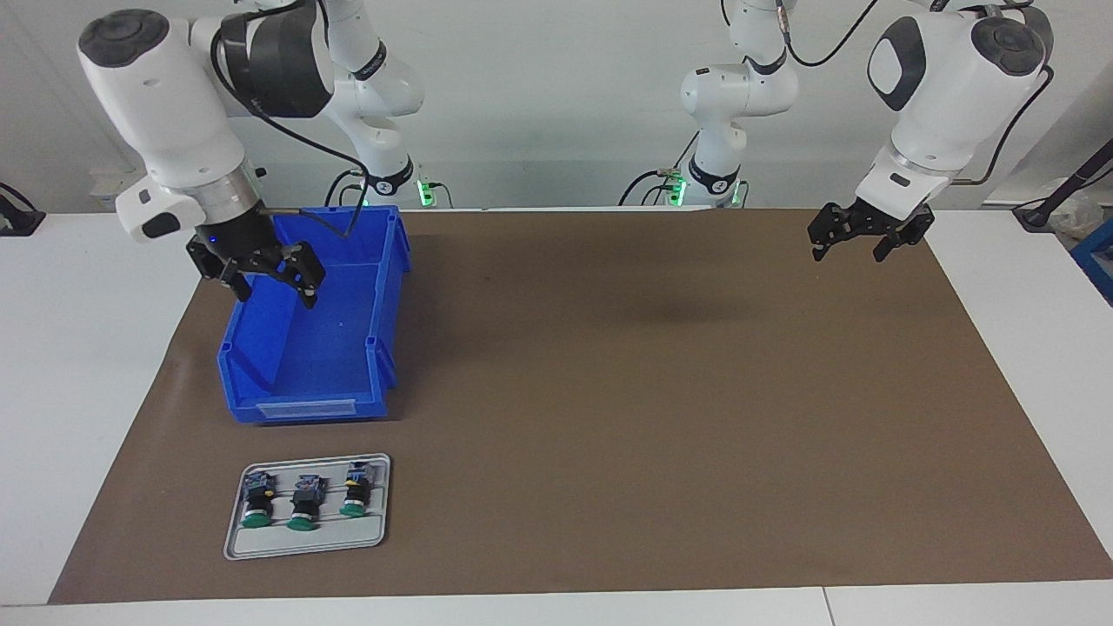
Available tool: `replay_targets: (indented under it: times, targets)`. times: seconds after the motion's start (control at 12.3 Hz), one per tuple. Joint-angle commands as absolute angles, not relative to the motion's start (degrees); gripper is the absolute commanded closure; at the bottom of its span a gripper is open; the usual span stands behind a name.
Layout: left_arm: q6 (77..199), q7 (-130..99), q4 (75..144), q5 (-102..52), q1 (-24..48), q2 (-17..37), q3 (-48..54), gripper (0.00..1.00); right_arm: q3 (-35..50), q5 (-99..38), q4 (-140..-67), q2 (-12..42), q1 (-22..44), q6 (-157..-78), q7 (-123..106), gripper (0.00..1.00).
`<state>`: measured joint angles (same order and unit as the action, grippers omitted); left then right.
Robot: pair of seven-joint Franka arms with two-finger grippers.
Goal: Place and press button with both arms
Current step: 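Reach the right gripper to the metal tray and grasp a green button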
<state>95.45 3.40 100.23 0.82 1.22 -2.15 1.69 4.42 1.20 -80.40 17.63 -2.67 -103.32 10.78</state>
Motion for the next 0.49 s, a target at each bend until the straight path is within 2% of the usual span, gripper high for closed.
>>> replay_targets:
  times: [0.0, 0.24, 0.41]
  targets:
    - [95.8, 2.8, 101.3, 1.8, 1.0, -3.4, 1.8, 0.00, 4.9, 1.7, -71.4, 26.9, -3.3, -105.3, 8.6, 0.03]
    - [95.8, 2.8, 101.3, 1.8, 1.0, -3.4, 1.8, 0.00, 5.0, 1.8, -63.8, 35.2, -3.3, -107.1, 6.7, 0.04]
    - [95.8, 2.8, 101.3, 1.8, 1.0, -3.4, 1.8, 0.00, 5.0, 1.9, -61.4, 39.8, -3.4, -110.0, 6.0, 0.04]
